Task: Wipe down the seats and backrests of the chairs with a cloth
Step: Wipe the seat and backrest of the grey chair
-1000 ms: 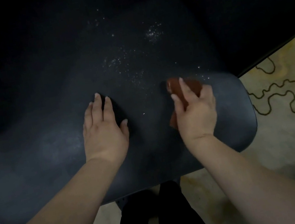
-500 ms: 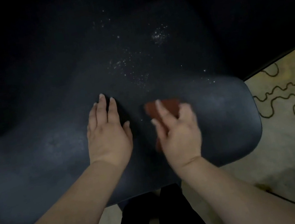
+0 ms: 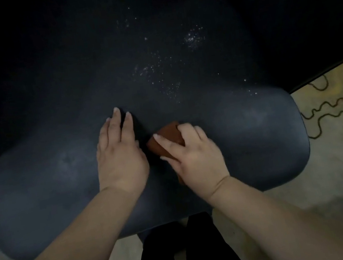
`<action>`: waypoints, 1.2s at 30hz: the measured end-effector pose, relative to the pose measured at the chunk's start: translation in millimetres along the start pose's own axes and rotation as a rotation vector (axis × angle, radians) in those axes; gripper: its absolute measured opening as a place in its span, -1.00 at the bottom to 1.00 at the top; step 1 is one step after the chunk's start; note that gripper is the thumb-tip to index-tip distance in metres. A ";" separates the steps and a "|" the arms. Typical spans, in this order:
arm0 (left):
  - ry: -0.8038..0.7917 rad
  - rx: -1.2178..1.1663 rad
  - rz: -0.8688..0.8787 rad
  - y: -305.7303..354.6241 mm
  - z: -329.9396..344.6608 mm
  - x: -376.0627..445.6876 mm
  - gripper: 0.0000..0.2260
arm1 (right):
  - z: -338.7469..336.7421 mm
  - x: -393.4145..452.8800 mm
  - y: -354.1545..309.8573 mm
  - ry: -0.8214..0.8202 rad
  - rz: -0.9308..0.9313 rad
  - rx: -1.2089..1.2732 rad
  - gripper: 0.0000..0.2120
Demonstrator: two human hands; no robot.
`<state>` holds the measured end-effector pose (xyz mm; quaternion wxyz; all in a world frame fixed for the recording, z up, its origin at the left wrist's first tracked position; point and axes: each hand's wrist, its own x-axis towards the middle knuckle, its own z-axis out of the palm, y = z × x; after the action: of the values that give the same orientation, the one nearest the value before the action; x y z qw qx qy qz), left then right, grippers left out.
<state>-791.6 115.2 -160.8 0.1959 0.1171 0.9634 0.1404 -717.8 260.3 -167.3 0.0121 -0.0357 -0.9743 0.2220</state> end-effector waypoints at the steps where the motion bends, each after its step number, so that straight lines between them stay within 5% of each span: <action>1: -0.002 0.000 0.002 0.2 -0.3 -0.2 -0.46 | 0.1 5.7 5.0 -0.011 0.014 -0.016 -0.58; 6: -0.004 0.023 0.021 0.2 -2.6 2.8 -0.47 | -13.6 25.5 45.2 0.154 0.417 -0.039 -0.60; 9: -0.004 0.025 0.028 4.6 -4.4 6.3 -0.47 | -21.7 10.1 53.9 0.193 0.504 -0.032 -0.60; 14: 0.014 0.002 0.048 14.5 -1.2 7.0 -0.48 | -9.4 -33.9 31.2 0.062 0.075 -0.076 -0.62; 16: 0.012 0.013 0.048 15.8 1.1 6.7 -0.48 | -7.0 -33.6 36.8 0.048 0.043 -0.115 -0.63; 28: 0.052 0.000 0.022 25.4 3.5 14.4 -0.50 | -42.7 14.8 129.0 0.331 0.876 0.015 -0.55; 30: 0.044 0.005 0.020 28.7 4.9 16.0 -0.50 | -41.9 17.6 122.3 0.271 0.832 -0.006 -0.55; 33: 0.040 0.009 0.019 32.4 5.7 18.9 -0.49 | -30.2 14.4 97.4 0.189 0.523 0.016 -0.56; 36: 0.046 0.009 0.015 33.0 6.4 20.6 -0.49 | -37.2 23.2 119.1 0.270 0.656 0.021 -0.56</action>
<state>-801.8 153.2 -163.1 0.1719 0.1221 0.9674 0.1402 -731.9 385.2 -185.2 0.0691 -0.3754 -0.8983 0.2175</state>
